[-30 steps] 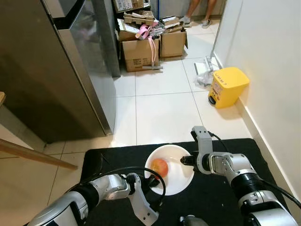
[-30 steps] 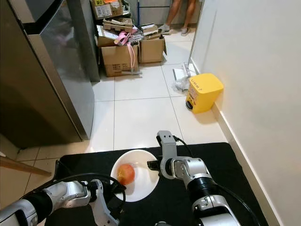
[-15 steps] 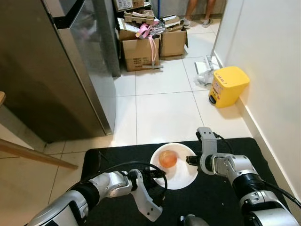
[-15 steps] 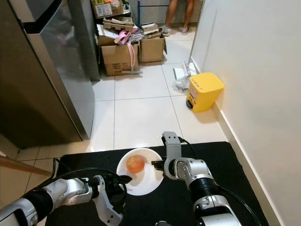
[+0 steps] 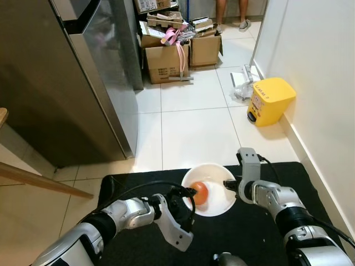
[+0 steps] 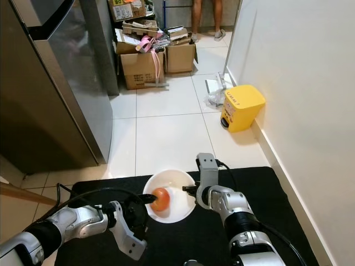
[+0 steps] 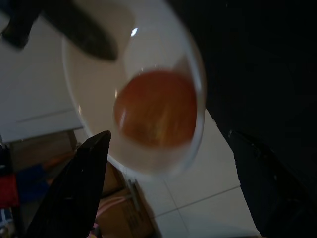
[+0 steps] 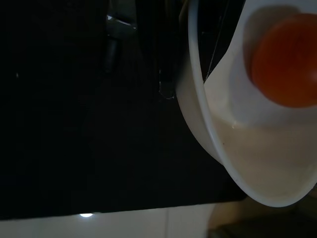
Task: Restocking fridge
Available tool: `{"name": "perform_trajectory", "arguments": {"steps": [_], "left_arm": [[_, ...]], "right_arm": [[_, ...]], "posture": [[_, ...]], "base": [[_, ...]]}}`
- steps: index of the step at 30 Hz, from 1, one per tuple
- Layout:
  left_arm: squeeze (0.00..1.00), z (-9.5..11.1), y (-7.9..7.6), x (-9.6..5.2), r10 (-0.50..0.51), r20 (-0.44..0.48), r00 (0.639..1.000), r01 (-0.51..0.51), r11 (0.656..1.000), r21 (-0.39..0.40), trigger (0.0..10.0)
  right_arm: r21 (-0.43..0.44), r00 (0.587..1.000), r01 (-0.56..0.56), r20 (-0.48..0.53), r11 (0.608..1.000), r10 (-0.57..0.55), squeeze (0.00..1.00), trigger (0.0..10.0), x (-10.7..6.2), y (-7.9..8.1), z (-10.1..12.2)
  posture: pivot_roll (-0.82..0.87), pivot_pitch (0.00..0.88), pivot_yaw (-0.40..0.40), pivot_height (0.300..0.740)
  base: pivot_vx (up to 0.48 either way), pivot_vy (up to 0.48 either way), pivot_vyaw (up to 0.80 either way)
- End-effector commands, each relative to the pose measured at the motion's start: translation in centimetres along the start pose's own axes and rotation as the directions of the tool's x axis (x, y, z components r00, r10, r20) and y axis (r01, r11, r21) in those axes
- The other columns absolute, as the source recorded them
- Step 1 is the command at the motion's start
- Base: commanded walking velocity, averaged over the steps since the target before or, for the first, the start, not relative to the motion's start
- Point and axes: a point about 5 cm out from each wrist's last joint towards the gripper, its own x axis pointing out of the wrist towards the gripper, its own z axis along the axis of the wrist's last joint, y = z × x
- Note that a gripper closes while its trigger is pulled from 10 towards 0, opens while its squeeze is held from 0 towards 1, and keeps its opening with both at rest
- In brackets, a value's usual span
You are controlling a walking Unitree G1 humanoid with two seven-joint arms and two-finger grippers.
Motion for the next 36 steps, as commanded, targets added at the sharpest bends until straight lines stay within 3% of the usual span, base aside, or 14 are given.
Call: {"name": "perform_trajectory", "arguments": {"steps": [1,4,5,6,14,17,18,24,28,29,30,33,35,36], "left_arm": [[1.0,0.0,-0.4,-0.1,-0.011,-0.003,1.0,0.011,0.999,-0.039,10.0],[0.9,-0.3,-0.3,-0.2,-0.002,-0.022,1.0,0.0,0.997,-0.078,10.0],[0.19,-0.4,-0.2,-0.2,0.001,-0.033,0.999,-0.004,0.995,-0.096,10.0],[0.0,-0.7,-0.2,-0.3,0.007,-0.05,0.999,-0.013,0.993,-0.118,10.0],[0.0,-3.1,-1.8,-1.1,-0.047,-0.283,0.958,-0.079,0.905,-0.418,10.0],[0.0,-3.5,-4.3,-2.0,-0.139,-0.379,0.915,-0.146,0.762,-0.631,10.0],[0.0,-3.5,-4.3,-2.0,-0.139,-0.379,0.915,-0.146,0.762,-0.631,10.0],[0.0,-2.9,-10.2,-4.5,-0.378,-0.499,0.78,-0.44,0.237,-0.866,10.0],[0.0,-2.6,-10.9,-4.7,-0.403,-0.498,0.768,-0.464,0.186,-0.866,10.0],[0.0,-2.1,-11.7,-4.9,-0.434,-0.487,0.758,-0.488,0.119,-0.865,10.0],[0.0,-2.1,-11.7,-4.9,-0.434,-0.487,0.758,-0.488,0.119,-0.865,10.0],[0.0,1.0,-16.2,-6.9,-0.589,-0.446,0.674,-0.588,-0.061,-0.807,10.0],[0.0,1.0,-16.2,-6.9,-0.589,-0.446,0.674,-0.588,-0.061,-0.807,10.0],[0.0,1.8,-17.2,-7.5,-0.62,-0.436,0.652,-0.621,-0.108,-0.777,10.0]], "right_arm": [[0.037,0.999,0.041,0.031,0.998,-0.042,0.0,0.0,-0.2,-1.2,-0.7],[0.081,0.994,0.082,0.066,0.993,-0.088,0.0,0.0,-0.5,-2.4,-1.2],[0.1,0.991,0.097,0.08,0.99,-0.105,0.0,0.0,-0.6,-2.9,-1.5],[0.12,0.988,0.108,0.097,0.987,-0.12,0.0,0.0,-0.8,-3.3,-1.7],[0.298,0.945,0.206,0.186,0.932,-0.268,0.0,0.0,-2.1,-6.5,-4.0],[0.336,0.93,0.242,0.187,0.91,-0.317,0.0,0.0,-2.7,-7.4,-6.0],[0.336,0.93,0.242,0.187,0.91,-0.317,0.0,0.0,-2.7,-7.4,-6.0],[0.382,0.907,0.347,0.097,0.857,-0.41,0.0,0.0,-4.5,-8.6,-12.3],[0.389,0.908,0.354,0.075,0.851,-0.412,0.0,0.0,-4.7,-8.6,-13.1],[0.42,0.914,0.339,0.066,0.842,-0.401,0.0,0.0,-4.8,-8.5,-13.9],[0.42,0.914,0.339,0.066,0.842,-0.401,0.0,0.0,-4.8,-8.5,-13.9],[0.557,0.932,0.238,0.1,0.796,-0.349,0.0,0.0,-4.8,-7.6,-15.3],[0.557,0.932,0.238,0.1,0.796,-0.349,0.0,0.0,-4.8,-7.6,-15.3],[0.577,0.933,0.219,0.113,0.787,-0.343,0.0,10.0,-4.8,-7.4,-15.4]], "posture": [[-0.01,0.12,0.014,0.74],[-0.01,0.118,0.015,0.74],[-0.01,0.117,0.015,0.74],[-0.01,0.117,0.015,0.74],[-0.01,0.106,0.019,0.74],[-0.01,0.105,0.018,0.74],[-0.01,0.105,0.018,0.74],[-0.01,0.103,0.022,0.74],[-0.01,0.102,0.02,0.74],[-0.01,0.102,0.02,0.74],[-0.01,0.102,0.02,0.74],[-0.02,0.09,0.027,0.74],[-0.02,0.09,0.027,0.74],[-0.02,0.089,0.029,0.74]], "base": [[0.0,0.0,0.0],[0.0,0.0,0.0],[0.0,0.0,0.0],[0.0,0.0,0.0],[0.0,0.0,0.0],[0.0,0.0,0.0],[0.0,0.0,0.0],[0.0,0.0,0.0],[0.0,0.0,0.0],[0.0,0.0,0.0],[0.0,0.0,0.0],[0.0,0.0,0.0],[0.0,0.0,0.0],[0.0,0.0,0.0]]}}
